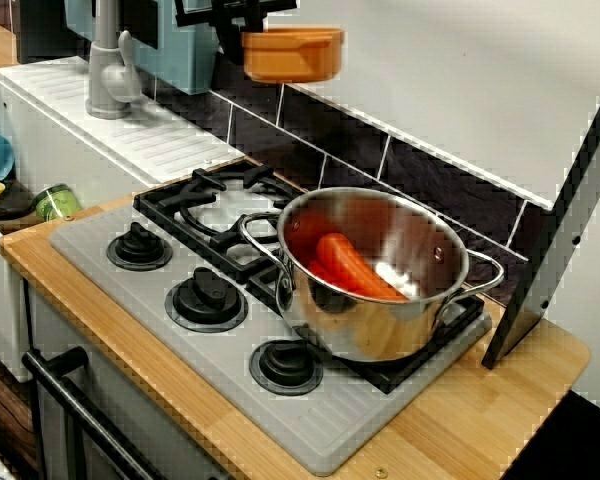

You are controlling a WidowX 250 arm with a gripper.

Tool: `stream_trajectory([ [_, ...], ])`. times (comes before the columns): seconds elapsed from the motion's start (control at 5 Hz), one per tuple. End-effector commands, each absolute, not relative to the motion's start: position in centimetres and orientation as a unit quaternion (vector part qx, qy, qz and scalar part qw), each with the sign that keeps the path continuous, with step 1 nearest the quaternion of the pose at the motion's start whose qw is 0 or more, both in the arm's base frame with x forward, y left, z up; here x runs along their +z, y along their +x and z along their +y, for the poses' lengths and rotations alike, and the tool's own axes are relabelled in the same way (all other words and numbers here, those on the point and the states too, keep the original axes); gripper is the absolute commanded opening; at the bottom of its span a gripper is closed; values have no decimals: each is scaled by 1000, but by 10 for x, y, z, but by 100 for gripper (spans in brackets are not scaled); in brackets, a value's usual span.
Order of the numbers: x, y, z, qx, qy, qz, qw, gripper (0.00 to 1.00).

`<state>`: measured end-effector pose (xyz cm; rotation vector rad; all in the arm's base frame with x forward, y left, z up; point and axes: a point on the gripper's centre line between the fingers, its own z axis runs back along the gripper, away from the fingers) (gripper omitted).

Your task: Lift pot from stove

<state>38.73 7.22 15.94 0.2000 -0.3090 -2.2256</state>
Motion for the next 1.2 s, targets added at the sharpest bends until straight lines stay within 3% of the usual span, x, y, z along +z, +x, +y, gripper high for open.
stream_trajectory([
  [0.0,203,376,70,-887,129,-139,420,0],
  [1.0,231,360,41,-893,130,-163,399,0],
])
